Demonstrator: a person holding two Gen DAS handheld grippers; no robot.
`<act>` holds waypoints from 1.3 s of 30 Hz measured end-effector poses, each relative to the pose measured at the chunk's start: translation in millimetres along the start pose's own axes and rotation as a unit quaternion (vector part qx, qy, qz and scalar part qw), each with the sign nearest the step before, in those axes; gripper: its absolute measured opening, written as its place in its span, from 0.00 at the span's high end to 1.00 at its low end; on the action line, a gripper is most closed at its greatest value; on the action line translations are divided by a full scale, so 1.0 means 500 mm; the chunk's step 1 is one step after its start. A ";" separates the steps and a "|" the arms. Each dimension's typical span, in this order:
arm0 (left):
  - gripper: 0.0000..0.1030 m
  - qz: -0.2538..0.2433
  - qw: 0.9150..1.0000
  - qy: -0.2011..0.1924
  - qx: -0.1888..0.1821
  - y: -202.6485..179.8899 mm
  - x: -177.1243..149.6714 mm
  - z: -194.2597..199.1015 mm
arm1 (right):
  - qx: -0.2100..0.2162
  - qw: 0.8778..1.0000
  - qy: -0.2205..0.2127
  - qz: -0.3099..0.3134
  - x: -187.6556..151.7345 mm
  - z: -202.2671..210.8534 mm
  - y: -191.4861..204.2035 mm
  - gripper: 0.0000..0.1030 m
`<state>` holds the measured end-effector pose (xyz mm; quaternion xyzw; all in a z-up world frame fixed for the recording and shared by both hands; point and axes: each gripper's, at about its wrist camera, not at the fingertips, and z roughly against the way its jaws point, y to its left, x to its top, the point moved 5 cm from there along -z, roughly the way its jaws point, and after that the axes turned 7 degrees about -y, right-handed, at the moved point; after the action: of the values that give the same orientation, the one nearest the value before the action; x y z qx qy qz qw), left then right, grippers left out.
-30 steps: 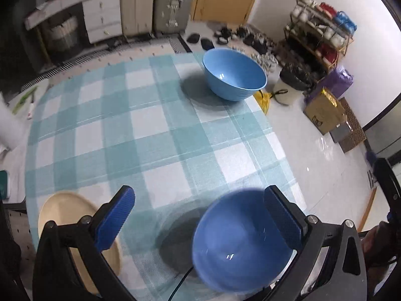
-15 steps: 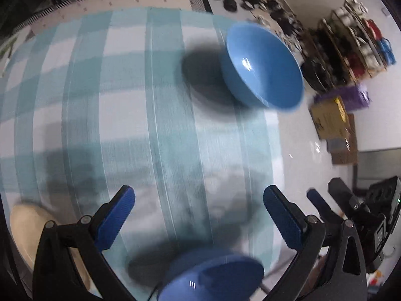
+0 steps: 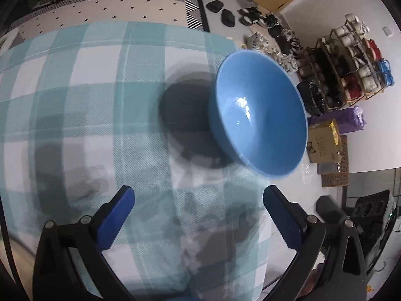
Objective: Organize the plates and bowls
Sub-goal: 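Move both tools toward the rim of the light blue bowl, then close the right tool on the light blue bowl rim while the left tool grips it too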
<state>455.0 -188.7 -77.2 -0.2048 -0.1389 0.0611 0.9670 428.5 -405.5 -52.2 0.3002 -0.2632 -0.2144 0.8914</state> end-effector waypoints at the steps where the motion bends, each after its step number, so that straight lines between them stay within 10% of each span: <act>1: 0.01 -0.004 1.000 -0.002 0.003 -0.001 0.008 -0.004 | -0.002 1.000 0.002 0.002 0.004 -0.009 0.001 0.05; 24: 0.03 -0.043 0.998 -0.035 0.000 -0.023 0.117 -0.103 | -0.029 0.999 0.016 -0.037 0.100 -0.138 -0.042 0.44; 39: 0.80 -0.055 0.998 -0.002 -0.005 -0.027 0.105 -0.147 | -0.127 0.989 0.052 0.049 0.092 -0.173 -0.032 0.79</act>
<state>527.3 -219.7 -123.3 -0.2014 -0.1520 0.0077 0.9676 512.2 -405.7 -106.0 0.1822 -0.2019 -0.1859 0.9442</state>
